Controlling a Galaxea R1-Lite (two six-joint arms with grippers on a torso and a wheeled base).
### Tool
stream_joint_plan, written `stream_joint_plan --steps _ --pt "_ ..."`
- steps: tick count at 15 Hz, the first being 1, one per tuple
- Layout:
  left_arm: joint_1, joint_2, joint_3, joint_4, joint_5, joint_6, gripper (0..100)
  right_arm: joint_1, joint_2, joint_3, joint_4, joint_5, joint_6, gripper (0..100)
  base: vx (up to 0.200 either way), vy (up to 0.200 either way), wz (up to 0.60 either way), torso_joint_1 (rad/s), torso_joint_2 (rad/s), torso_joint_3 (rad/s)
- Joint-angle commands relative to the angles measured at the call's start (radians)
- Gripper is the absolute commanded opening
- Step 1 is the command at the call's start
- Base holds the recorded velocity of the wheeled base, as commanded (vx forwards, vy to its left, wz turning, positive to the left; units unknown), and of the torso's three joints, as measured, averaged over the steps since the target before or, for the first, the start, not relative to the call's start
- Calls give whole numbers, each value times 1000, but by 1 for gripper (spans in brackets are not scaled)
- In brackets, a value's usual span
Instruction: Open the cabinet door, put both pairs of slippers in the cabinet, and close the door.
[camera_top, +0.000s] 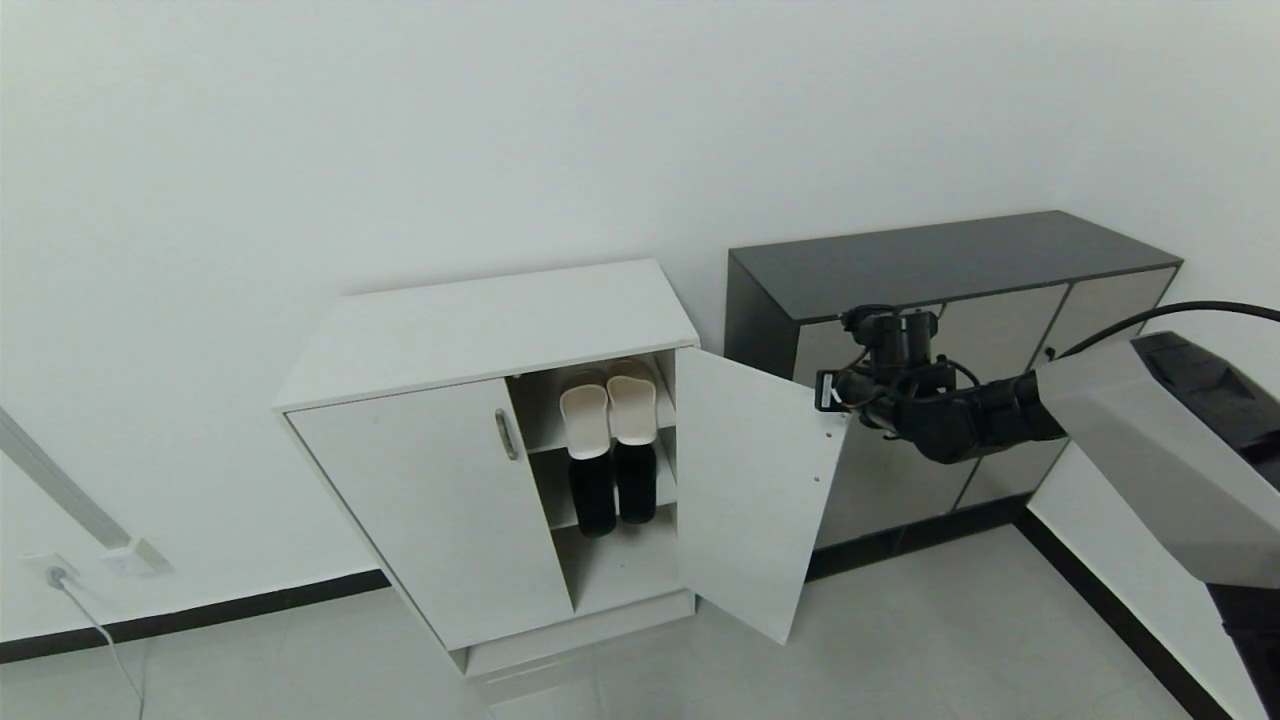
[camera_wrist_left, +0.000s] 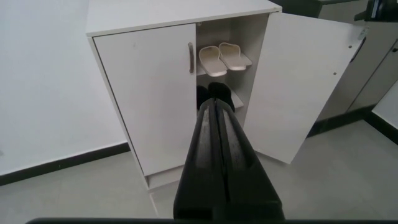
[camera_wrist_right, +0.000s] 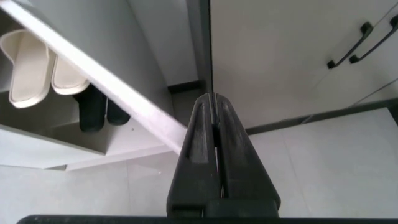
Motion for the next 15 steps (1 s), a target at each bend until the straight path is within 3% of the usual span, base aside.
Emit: stream_joint_plan --steps 1,11,15 --pt "0 0 -1 0 0 0 0 8 -2 1 2 -1 0 0 0 0 0 0 0 0" --pt "0 0 1 0 0 0 0 114 -75 111 -1 -4 0 0 0 0 0 0 0 0" --pt "0 0 -1 0 0 -2 0 238 -199 248 -5 2 11 0 0 0 0 0 0 0"
